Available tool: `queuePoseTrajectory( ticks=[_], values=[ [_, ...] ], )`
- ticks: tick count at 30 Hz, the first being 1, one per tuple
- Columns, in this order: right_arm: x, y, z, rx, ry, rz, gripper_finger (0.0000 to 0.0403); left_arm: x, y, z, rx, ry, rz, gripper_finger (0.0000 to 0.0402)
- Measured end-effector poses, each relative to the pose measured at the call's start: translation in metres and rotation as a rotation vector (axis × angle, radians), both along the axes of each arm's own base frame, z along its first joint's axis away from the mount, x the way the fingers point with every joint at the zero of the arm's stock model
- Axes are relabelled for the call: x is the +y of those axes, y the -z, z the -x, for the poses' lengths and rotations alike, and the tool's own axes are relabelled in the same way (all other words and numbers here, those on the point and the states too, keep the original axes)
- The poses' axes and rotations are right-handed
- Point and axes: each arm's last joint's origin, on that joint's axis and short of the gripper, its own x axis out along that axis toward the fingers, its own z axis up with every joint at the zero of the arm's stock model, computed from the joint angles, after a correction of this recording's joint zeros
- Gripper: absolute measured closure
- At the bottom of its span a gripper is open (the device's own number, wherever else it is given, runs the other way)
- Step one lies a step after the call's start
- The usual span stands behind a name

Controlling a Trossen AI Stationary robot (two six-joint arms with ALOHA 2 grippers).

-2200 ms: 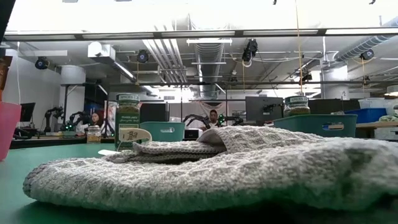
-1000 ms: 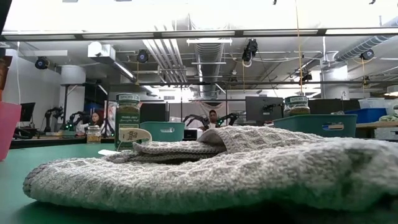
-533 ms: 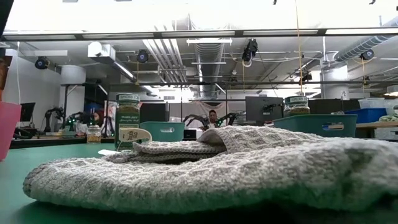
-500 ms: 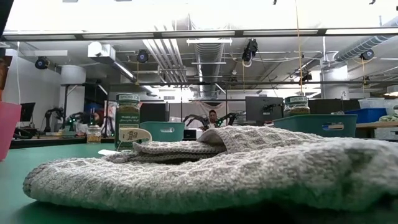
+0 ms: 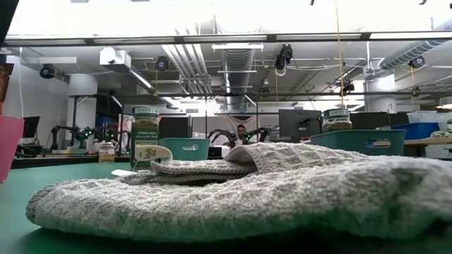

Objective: Sort spices by type
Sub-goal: Put the red spice bottle into the dark blue bin

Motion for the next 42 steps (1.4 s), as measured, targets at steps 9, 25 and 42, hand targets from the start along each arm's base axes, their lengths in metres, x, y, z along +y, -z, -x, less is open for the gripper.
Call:
queuePoseTrajectory(
  ticks=[9,25,42],
  values=[
    [-0.001,0.001,-0.002,0.016,0.059,0.015,0.0198,0.000,0.004,-0.003,0.006,0.038,-0.040,0.0125],
    [-0.001,0.009,-0.015,0.039,0.101,0.007,0.0195,0.012,0.007,-0.010,0.002,0.049,-0.085,0.0125],
    [-0.003,0.011,-0.021,0.045,0.118,-0.024,0.0194,0.016,0.013,-0.016,0.004,0.098,-0.132,0.0176]
  ],
)
